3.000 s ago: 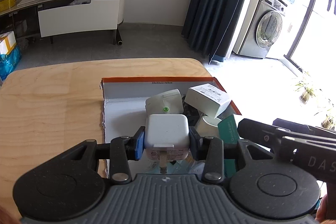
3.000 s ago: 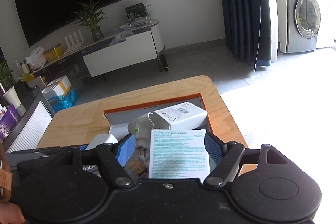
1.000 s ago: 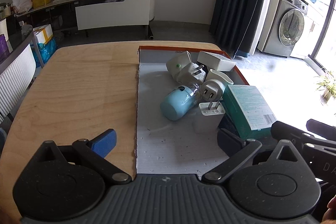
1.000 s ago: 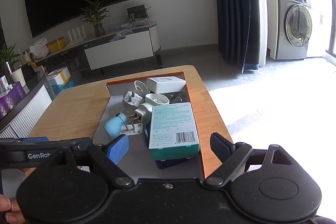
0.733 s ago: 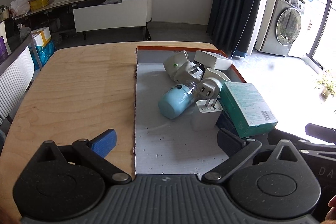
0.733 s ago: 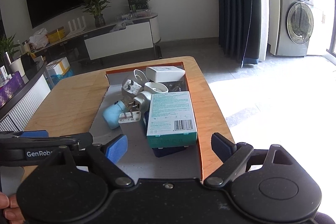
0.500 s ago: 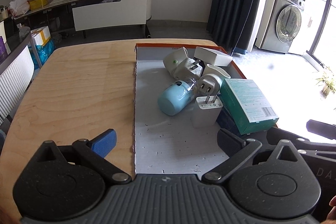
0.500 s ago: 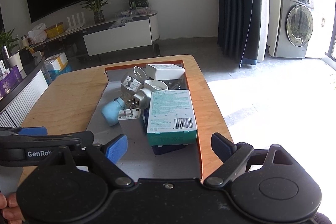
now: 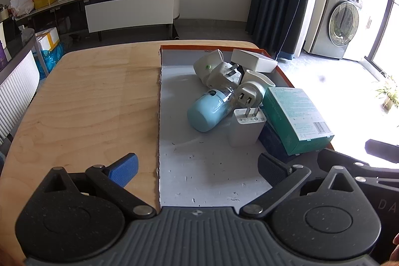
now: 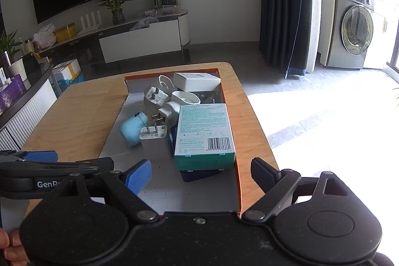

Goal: Organize rigid objects

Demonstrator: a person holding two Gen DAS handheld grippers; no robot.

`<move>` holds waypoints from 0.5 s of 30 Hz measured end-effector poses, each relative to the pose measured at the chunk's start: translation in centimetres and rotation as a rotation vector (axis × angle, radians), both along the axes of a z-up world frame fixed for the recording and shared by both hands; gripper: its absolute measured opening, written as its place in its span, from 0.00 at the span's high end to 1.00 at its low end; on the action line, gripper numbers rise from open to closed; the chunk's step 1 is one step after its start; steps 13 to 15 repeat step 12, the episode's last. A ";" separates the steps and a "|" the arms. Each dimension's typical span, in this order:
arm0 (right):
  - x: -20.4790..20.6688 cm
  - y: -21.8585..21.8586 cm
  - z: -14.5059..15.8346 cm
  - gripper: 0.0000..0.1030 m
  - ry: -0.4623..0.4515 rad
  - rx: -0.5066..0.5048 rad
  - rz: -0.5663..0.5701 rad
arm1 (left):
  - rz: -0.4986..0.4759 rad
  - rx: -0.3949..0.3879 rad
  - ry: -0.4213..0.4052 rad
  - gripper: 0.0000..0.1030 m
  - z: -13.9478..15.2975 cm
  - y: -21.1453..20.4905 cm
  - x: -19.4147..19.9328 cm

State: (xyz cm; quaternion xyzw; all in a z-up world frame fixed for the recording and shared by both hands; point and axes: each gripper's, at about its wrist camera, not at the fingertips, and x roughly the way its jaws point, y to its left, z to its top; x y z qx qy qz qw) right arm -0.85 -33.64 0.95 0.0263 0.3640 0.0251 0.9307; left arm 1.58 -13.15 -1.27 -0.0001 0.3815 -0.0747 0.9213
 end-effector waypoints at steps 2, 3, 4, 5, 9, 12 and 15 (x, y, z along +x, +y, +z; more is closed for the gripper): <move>0.0 0.0 0.0 0.01 0.000 0.000 0.000 | 0.000 -0.003 0.002 0.00 0.0 0.0 0.0; 0.0 0.0 0.0 0.01 0.000 0.000 0.000 | -0.002 -0.002 -0.002 0.00 0.0 0.0 0.0; 0.0 0.0 0.0 0.01 0.001 0.000 0.000 | -0.003 -0.001 -0.003 0.00 0.0 0.0 0.0; 0.0 0.0 0.0 0.01 0.001 0.000 -0.001 | -0.002 -0.001 0.000 0.00 -0.1 0.0 0.0; 0.0 0.1 -0.1 0.01 0.004 -0.006 -0.002 | 0.002 -0.008 0.008 0.00 -0.2 0.1 0.0; 0.0 0.1 -0.1 0.01 0.004 -0.007 -0.003 | 0.006 -0.019 0.005 0.00 -0.1 0.3 0.0; 0.0 0.1 -0.1 0.01 0.004 -0.007 -0.003 | 0.006 -0.019 0.005 0.00 -0.1 0.3 0.0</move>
